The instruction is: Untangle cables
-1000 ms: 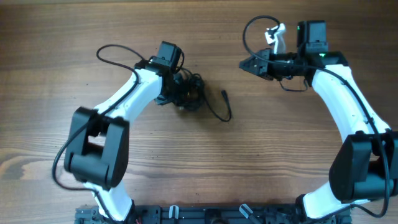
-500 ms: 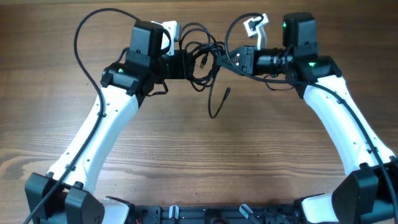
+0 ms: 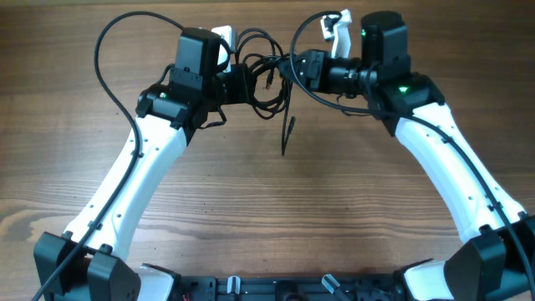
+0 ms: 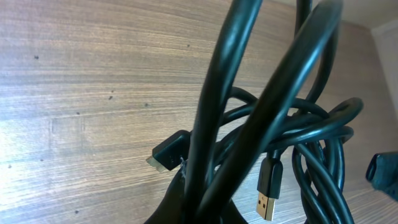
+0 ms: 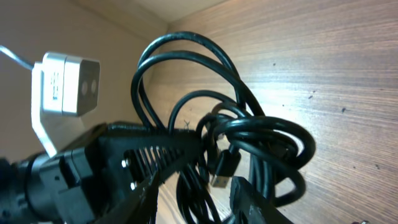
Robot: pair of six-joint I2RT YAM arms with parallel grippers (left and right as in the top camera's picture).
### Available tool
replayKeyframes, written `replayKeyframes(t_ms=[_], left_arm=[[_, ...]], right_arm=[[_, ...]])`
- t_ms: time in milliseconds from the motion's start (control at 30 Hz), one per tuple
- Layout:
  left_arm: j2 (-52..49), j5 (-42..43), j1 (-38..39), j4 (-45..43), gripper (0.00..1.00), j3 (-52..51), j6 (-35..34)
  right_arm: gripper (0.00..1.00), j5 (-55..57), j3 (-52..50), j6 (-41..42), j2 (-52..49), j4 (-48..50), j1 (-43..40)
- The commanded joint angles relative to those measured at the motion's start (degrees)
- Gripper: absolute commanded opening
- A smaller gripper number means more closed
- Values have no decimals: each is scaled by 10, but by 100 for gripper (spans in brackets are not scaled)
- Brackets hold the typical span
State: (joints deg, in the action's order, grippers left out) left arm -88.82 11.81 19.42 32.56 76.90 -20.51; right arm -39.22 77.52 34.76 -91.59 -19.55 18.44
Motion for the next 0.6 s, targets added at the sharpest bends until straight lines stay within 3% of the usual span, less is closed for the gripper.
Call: replayKeyframes(t_ms=[0,367,567], left_arm=[[10,1,0,-4,4,12,-49],[10,5,43,-3,4,12,-100],[11,14,55,-3,4,12,-117]], right_arm=[[40,61,13,69,9,5,12],[44,112,12,167,-66,73,38],[35,142,11,156,-86,80,38]])
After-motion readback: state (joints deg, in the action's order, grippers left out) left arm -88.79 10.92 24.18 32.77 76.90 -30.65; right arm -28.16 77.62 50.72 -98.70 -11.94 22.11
